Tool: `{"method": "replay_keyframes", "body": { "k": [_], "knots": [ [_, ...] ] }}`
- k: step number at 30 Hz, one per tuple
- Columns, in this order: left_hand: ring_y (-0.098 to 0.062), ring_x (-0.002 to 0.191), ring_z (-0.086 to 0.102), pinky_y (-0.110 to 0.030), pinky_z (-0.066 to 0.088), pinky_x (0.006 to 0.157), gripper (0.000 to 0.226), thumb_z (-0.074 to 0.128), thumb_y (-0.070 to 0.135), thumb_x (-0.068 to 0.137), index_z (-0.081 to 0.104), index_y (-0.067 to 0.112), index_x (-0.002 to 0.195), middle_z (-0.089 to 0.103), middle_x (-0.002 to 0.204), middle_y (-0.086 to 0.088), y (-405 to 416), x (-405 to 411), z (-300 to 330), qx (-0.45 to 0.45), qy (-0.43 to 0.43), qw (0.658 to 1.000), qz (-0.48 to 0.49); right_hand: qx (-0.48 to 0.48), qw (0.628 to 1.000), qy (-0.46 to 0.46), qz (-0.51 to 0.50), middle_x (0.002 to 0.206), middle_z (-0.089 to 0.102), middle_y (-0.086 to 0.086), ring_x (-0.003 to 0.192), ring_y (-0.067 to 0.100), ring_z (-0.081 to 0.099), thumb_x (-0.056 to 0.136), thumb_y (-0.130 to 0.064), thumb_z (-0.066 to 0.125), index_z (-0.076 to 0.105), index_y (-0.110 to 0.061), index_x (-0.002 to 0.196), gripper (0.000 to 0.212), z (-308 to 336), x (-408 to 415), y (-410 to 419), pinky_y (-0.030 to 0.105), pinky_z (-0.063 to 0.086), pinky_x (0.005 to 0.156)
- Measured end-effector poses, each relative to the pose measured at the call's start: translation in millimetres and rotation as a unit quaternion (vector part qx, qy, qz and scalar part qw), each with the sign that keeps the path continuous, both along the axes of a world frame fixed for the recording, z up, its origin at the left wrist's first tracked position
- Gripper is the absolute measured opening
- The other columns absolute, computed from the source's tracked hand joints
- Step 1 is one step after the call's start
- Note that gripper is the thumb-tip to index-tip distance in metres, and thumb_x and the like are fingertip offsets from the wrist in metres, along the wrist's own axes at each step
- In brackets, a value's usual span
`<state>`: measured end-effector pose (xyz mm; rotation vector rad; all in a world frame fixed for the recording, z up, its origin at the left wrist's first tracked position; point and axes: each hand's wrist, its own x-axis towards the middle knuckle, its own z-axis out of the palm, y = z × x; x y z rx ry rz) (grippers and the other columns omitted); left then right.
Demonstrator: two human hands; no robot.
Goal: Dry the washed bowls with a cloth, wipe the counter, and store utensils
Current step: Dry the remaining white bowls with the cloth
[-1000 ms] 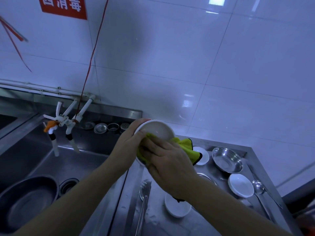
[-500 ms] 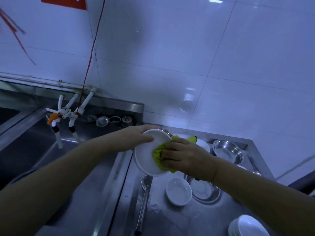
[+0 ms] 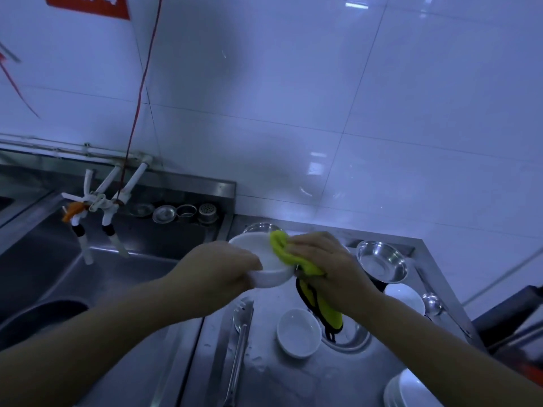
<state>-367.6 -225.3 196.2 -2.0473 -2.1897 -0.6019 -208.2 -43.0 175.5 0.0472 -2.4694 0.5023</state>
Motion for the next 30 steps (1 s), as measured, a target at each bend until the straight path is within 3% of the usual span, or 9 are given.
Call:
{"method": "replay_keyframes", "body": {
  "k": [2, 4, 7, 10, 15, 20, 23, 26, 30],
  "knots": [
    [-0.012, 0.067, 0.058, -0.028, 0.045, 0.064, 0.006, 0.065, 0.023, 0.081, 0.066, 0.022, 0.076, 0.064, 0.070, 0.004, 0, -1, -8, -0.010, -0.315, 0.947, 0.070, -0.157, 0.981, 0.065, -0.090, 0.121, 0.059, -0.008, 0.111, 0.005, 0.053, 0.074, -0.006, 0.074, 0.066, -0.015, 0.115, 0.043, -2, 7, 2, 0.024, 0.044, 0.097],
    [-0.012, 0.071, 0.059, -0.023, 0.047, 0.066, 0.004, 0.066, 0.014, 0.082, 0.068, 0.014, 0.079, 0.067, 0.074, -0.001, 5, 4, -17, 0.026, -0.555, 0.827, 0.083, -0.223, 0.960, 0.102, -0.135, 0.123, 0.056, -0.015, 0.113, 0.001, 0.052, 0.073, -0.013, 0.073, 0.062, -0.022, 0.118, 0.046, -3, 6, -1, 0.016, 0.041, 0.097],
    [-0.016, 0.078, 0.066, -0.022, 0.052, 0.066, 0.017, 0.062, 0.017, 0.076, 0.072, 0.009, 0.087, 0.072, 0.085, -0.009, 22, 20, -24, 0.088, -0.709, 0.698, 0.043, -0.201, 0.967, 0.112, -0.112, 0.132, 0.050, -0.011, 0.121, 0.010, 0.048, 0.081, -0.028, 0.074, 0.056, -0.020, 0.125, 0.048, -4, -8, -15, 0.021, 0.037, 0.104],
    [-0.021, 0.078, 0.068, -0.027, 0.055, 0.063, 0.021, 0.060, 0.018, 0.076, 0.073, 0.008, 0.089, 0.072, 0.089, -0.014, 39, 26, -22, 0.122, -0.763, 0.634, 0.027, -0.120, 0.976, 0.164, -0.084, 0.134, 0.051, 0.000, 0.122, 0.018, 0.045, 0.094, -0.048, 0.047, 0.060, -0.012, 0.123, 0.048, -8, -21, -27, 0.027, 0.034, 0.104],
    [-0.013, 0.060, 0.064, -0.022, 0.051, 0.052, 0.019, 0.058, 0.011, 0.078, 0.072, 0.009, 0.091, 0.070, 0.074, -0.007, 50, 26, -14, 0.136, -0.784, 0.605, -0.027, -0.010, 0.976, 0.209, -0.056, 0.133, 0.057, 0.003, 0.122, 0.025, 0.046, 0.097, -0.028, 0.052, 0.069, -0.011, 0.117, 0.030, -17, -29, -32, 0.048, 0.042, 0.096],
    [-0.015, 0.068, 0.064, -0.022, 0.051, 0.059, 0.020, 0.064, 0.011, 0.079, 0.069, 0.005, 0.097, 0.070, 0.081, -0.010, 51, 27, -11, 0.138, -0.739, 0.659, -0.027, -0.037, 0.976, 0.167, -0.132, 0.129, 0.057, -0.013, 0.115, 0.018, 0.046, 0.085, -0.033, 0.058, 0.073, -0.030, 0.105, 0.025, 8, -37, -25, 0.045, 0.038, 0.095],
    [-0.024, 0.084, 0.065, -0.030, 0.054, 0.069, 0.036, 0.057, 0.015, 0.077, 0.063, -0.002, 0.108, 0.069, 0.098, -0.019, 52, 25, -11, 0.143, -0.739, 0.659, 0.001, -0.133, 0.970, 0.133, -0.157, 0.123, 0.060, -0.020, 0.113, 0.012, 0.045, 0.083, -0.032, 0.055, 0.073, -0.033, 0.101, 0.026, 24, -45, -22, 0.037, 0.038, 0.098],
    [-0.030, 0.090, 0.062, -0.035, 0.054, 0.073, 0.034, 0.059, 0.013, 0.076, 0.063, -0.001, 0.107, 0.067, 0.102, -0.021, 51, 23, -14, 0.148, -0.752, 0.643, 0.011, -0.318, 0.934, 0.084, -0.141, 0.112, 0.067, -0.018, 0.113, 0.006, 0.053, 0.081, -0.024, 0.053, 0.075, -0.028, 0.098, 0.028, 37, -47, -11, 0.031, 0.044, 0.098],
    [-0.020, 0.079, 0.063, -0.029, 0.053, 0.066, 0.028, 0.056, 0.012, 0.075, 0.066, 0.004, 0.100, 0.070, 0.090, -0.012, 48, 20, -19, 0.182, -0.797, 0.576, 0.002, -0.422, 0.893, 0.072, -0.138, 0.104, 0.069, -0.017, 0.099, -0.004, 0.060, 0.088, -0.019, 0.052, 0.073, -0.028, 0.103, 0.028, 33, -39, -1, 0.013, 0.046, 0.083]
  ]
}}
